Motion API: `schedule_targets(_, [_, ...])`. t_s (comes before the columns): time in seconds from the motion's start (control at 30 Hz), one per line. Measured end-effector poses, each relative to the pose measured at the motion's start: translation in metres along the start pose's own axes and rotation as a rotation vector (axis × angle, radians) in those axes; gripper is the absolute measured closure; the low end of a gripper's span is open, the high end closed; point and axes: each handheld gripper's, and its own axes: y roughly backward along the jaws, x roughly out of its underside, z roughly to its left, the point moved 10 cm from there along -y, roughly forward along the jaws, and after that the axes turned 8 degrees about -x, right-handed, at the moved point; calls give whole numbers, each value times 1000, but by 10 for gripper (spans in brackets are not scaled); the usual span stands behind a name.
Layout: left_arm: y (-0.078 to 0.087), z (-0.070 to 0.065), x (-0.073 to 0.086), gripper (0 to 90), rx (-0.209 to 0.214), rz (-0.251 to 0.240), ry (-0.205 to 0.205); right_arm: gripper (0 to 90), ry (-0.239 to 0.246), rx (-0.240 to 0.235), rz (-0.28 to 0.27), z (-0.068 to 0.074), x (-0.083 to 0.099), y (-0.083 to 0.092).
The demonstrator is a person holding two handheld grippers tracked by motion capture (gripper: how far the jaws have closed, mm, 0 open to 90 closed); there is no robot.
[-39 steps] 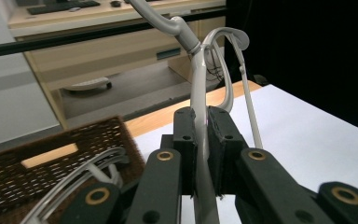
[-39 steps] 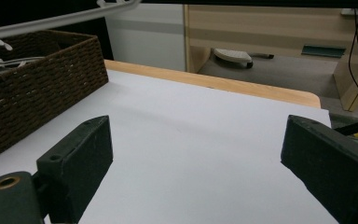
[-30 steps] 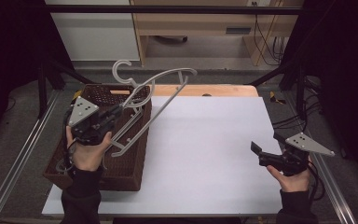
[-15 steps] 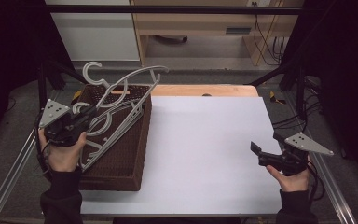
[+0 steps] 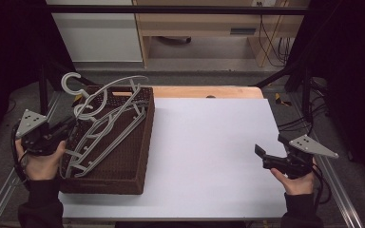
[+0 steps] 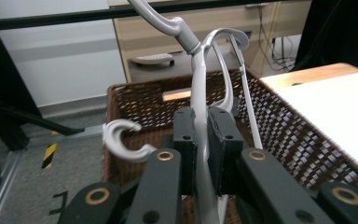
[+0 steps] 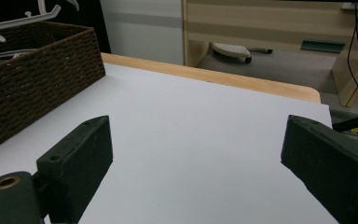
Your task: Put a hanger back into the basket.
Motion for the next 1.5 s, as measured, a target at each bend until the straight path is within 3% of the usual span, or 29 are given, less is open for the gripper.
schedule_targets(0.33, [-2,19,21,821,-13,36,-6,89,6,2,4,0,1,-1])
schedule_targets(0.5, [-4,17,28,821,4,43,-5,89,8,2,6,0,1,-1])
schedule_targets(0.8, [-14,1,37,821,59,82,-48,88,5,2,2,0,0,-1])
schedule_targets(1.0, [-23,-4,44,820,60,112,-61,89,5,2,4,1,0,-1])
schedule_targets(1.2, [-27,-1,41,820,67,128,-50,88,6,-3,6,2,0,-3])
schedule_targets(1.4, [-33,9,38,820,75,149,-66,88,7,-1,5,1,0,-2])
schedule_targets(1.5, [-38,15,42,834,31,174,-106,88,7,-1,5,1,0,-2])
